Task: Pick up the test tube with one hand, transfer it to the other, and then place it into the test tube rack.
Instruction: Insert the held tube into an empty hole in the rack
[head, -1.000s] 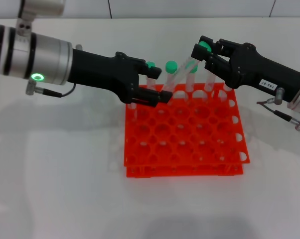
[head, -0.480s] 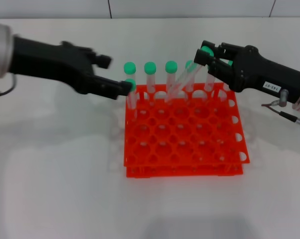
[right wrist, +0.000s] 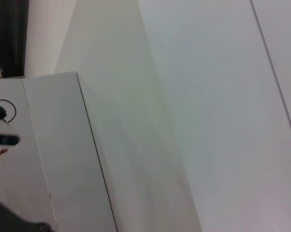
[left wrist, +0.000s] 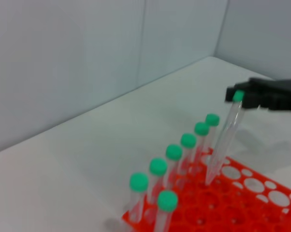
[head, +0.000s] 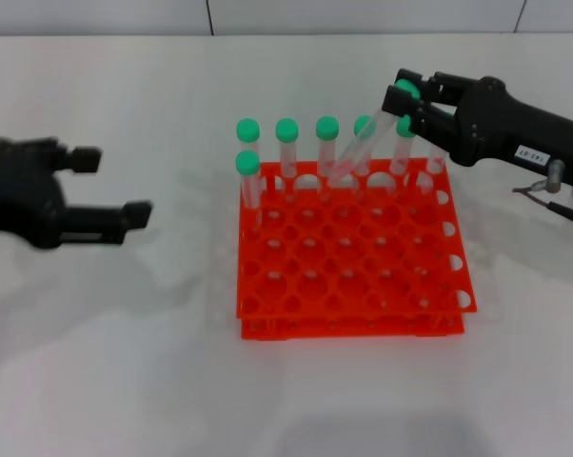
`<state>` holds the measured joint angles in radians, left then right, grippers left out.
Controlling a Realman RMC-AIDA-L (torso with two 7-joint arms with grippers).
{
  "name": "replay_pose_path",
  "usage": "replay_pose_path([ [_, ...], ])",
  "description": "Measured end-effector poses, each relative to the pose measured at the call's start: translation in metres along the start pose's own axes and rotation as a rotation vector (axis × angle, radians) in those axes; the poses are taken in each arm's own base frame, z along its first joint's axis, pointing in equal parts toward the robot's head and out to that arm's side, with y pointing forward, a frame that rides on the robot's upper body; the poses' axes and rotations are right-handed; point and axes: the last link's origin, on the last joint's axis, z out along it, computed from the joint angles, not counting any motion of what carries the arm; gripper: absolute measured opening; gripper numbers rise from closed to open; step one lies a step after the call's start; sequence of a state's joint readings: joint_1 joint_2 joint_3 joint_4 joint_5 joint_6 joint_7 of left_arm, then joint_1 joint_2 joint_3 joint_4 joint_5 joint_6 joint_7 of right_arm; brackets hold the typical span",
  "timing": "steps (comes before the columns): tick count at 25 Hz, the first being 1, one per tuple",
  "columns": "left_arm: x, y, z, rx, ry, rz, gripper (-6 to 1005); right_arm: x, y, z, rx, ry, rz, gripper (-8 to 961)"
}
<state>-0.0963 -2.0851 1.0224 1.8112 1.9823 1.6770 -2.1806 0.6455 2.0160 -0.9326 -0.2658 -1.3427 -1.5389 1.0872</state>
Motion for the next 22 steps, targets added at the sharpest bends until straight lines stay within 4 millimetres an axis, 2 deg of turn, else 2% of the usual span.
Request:
replay_pose_path([
  [5,-0.044,-0.002,-0.006,0.025,0.034,-0.046,893,-0.007,-0.004,0.0,0.001,0.005,-0.011,304],
  [10,-0.084,-0.001,0.001,-0.024,0.091,-0.057,893,-0.011,-0.006,0.0,-0.005,0.025,-0.016,310],
  [15,-0.108,-0.007,0.004,-0.005,0.111,-0.066,893,-0.017,-0.006,0.008,-0.048,0.1,-0.036,316],
  [22,-0.123,-0.013,0.007,0.017,0.134,-0.067,893,-0.027,-0.003,0.031,-0.097,0.205,-0.078,325],
])
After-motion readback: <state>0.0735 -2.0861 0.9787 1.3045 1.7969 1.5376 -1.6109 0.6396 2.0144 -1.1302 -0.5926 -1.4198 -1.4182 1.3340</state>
